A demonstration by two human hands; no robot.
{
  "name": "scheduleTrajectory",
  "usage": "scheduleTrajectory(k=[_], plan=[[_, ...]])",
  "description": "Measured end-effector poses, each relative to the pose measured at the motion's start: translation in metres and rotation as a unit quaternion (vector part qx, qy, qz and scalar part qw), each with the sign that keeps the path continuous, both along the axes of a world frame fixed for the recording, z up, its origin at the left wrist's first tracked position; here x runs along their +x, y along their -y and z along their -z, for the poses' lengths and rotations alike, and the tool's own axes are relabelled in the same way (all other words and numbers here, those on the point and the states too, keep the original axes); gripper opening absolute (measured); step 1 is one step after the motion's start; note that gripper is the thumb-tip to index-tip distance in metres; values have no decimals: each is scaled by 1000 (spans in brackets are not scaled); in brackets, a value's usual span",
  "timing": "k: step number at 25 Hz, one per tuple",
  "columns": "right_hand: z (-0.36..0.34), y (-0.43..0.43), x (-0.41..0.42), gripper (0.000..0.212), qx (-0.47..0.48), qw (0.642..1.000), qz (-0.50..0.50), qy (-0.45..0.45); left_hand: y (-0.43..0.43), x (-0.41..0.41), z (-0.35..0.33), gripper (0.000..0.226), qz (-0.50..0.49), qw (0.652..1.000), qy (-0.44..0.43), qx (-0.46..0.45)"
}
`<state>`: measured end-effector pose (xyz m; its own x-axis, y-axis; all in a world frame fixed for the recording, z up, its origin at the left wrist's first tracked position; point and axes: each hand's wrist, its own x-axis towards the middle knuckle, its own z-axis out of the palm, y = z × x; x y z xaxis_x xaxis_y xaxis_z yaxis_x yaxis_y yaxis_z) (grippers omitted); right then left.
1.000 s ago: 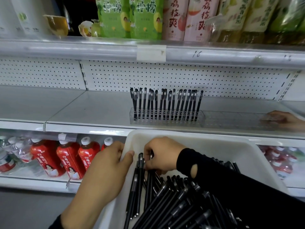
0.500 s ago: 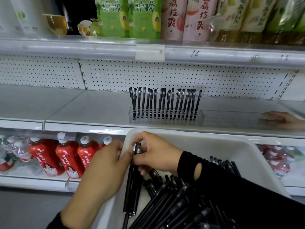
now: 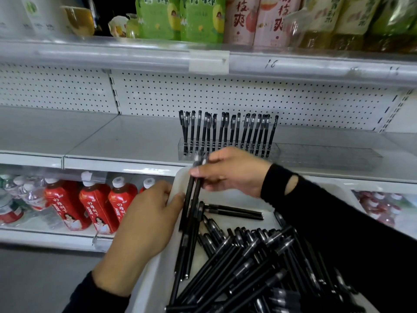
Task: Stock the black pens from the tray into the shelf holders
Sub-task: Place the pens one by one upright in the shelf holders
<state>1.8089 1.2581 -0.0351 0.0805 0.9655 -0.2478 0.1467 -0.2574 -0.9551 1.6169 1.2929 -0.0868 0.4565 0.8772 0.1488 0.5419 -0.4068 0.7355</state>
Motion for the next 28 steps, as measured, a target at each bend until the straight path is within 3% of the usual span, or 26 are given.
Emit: scheduleTrajectory(k=[5, 11, 14, 18, 22, 28], plan=[[-49, -16, 21, 17, 110, 991, 67, -22, 5, -1, -2, 21, -8, 1000, 2, 2], [-52, -78, 48, 14, 191, 932, 240, 194, 6, 1, -2, 21, -4, 1000, -4, 11], [-33, -106, 51, 11, 185, 909, 256, 273, 3, 0, -1, 22, -3, 1000, -4, 7], [-14, -132, 47, 23, 176, 906, 259, 286, 0, 0, 1, 18, 0, 1000, 0, 1], [-12, -148, 40, 16, 143, 892, 216, 370, -1, 0, 2, 20, -3, 1000, -4, 0], [-9, -160, 37, 21, 129, 892, 219, 375, -1, -1, 2, 20, -2, 1000, 9, -8]])
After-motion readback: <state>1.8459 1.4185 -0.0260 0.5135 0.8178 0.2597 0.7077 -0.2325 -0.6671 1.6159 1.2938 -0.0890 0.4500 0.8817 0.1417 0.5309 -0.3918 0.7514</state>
